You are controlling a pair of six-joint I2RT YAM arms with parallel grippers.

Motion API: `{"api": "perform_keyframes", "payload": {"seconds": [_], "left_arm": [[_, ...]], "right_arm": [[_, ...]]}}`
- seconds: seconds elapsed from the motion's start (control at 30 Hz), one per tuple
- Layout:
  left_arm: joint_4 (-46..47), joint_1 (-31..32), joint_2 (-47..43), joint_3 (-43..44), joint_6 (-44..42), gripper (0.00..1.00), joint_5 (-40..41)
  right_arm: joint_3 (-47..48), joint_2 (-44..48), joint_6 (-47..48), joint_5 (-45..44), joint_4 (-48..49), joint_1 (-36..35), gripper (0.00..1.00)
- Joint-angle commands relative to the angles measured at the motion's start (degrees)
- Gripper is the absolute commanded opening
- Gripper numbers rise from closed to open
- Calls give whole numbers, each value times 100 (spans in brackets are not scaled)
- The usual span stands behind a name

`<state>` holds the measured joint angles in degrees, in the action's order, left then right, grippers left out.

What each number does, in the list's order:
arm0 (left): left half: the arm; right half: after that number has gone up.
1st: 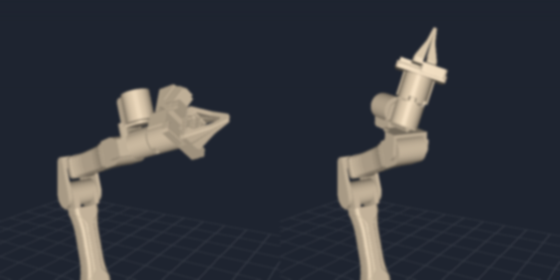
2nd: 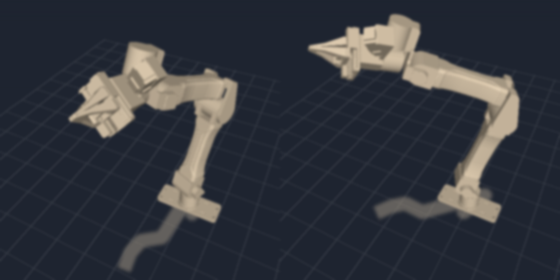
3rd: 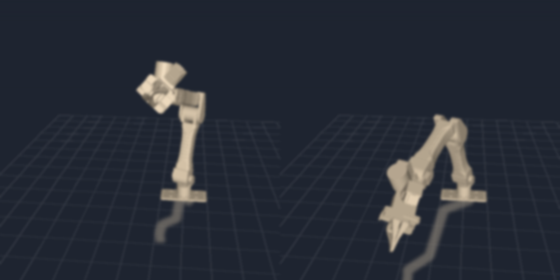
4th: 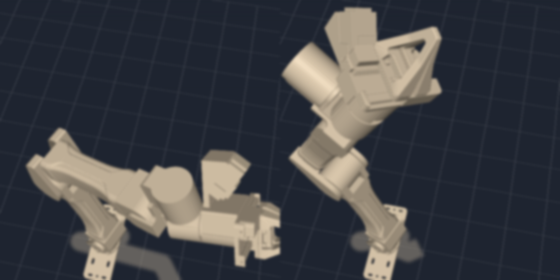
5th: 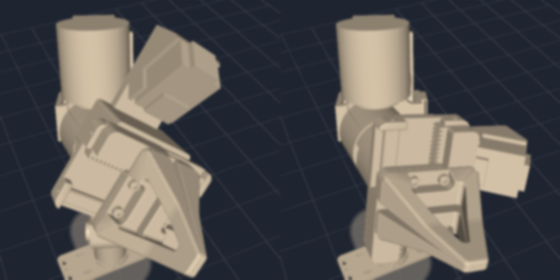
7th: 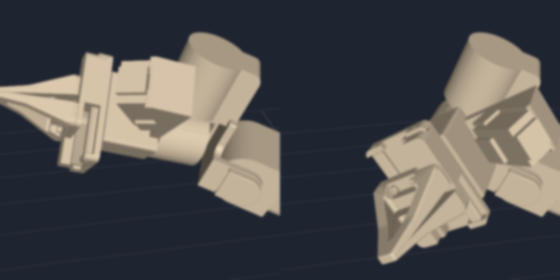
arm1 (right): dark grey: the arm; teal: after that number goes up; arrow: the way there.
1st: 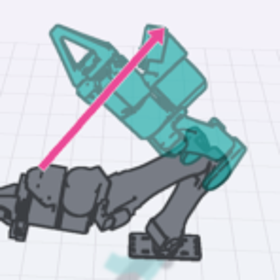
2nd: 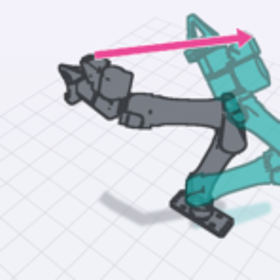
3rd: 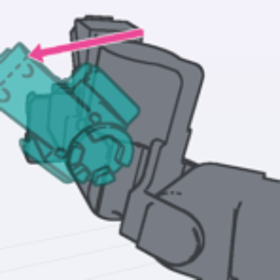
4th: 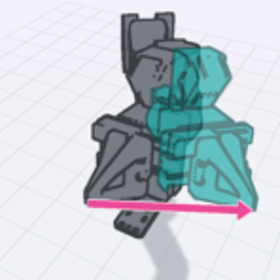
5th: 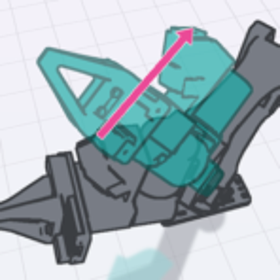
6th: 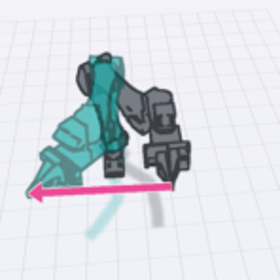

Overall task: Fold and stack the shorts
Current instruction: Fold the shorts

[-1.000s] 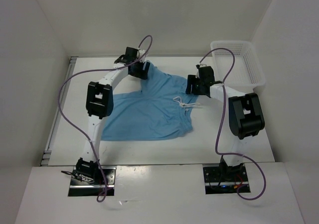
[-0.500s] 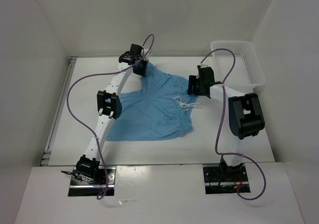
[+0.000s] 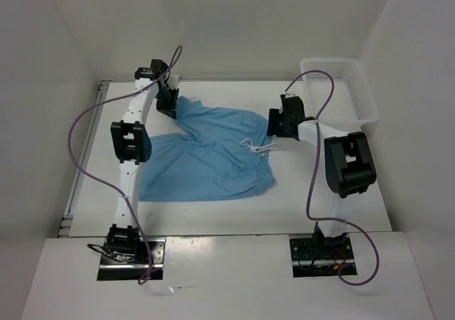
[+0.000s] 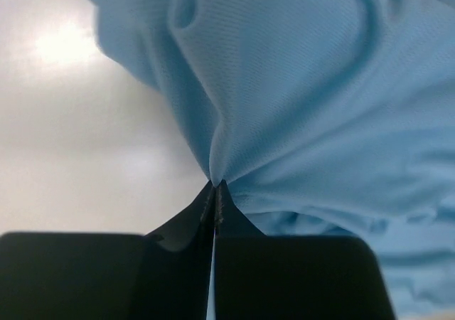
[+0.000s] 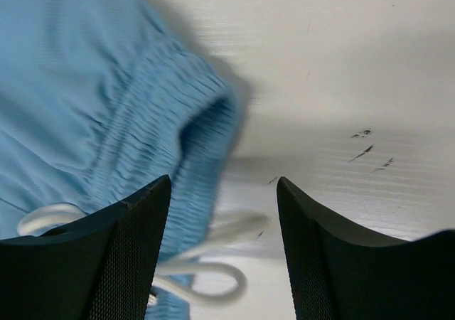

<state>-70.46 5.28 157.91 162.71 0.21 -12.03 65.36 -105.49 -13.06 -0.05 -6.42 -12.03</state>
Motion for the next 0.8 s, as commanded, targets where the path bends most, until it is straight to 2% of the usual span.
{"api": "perform_keyframes", "payload": {"seconds": [0.0,0.03,0.07,0.13,0.17,0.2,0.3,0.43,0.53,0.6,0.63,0.67,0.77], "left_arm": [[290,-36,-1522,-1656,-21,0,-308],[852,-36,-2544,-2630,-21,0,-308],[2294,104,-3154,-4876,-21,0,-47],[3542,315,-4541,-6710,-21,0,419],[3913,377,-4758,-7240,-21,0,517],[4073,377,-4821,-7480,-21,0,422],[3952,229,-4585,-7263,-21,0,211],[4382,87,-4427,-7446,-21,2,543],[4295,26,-4426,-7631,-21,8,597],[4102,26,-4618,-7885,-21,16,510],[3997,26,-4698,-7974,-21,23,431],[3717,26,-4794,-8062,-21,40,221],[3407,26,-5313,-8300,-21,56,-220]], "right_arm": [[117,328,-13,-47,237,-141,67],[117,388,-12,-99,289,-141,67],[117,389,-12,-100,290,-142,67],[64,441,-12,-100,290,-142,67],[64,442,-12,-100,342,-194,67],[64,442,-12,-100,343,-194,67],[64,442,-12,-47,343,-194,67],[64,494,-12,-47,343,-194,67],[64,495,49,14,343,-247,67],[64,495,119,67,343,-387,68],[116,495,172,180,343,-388,69],[117,495,172,233,343,-388,69],[170,495,172,366,404,-388,73]]}}
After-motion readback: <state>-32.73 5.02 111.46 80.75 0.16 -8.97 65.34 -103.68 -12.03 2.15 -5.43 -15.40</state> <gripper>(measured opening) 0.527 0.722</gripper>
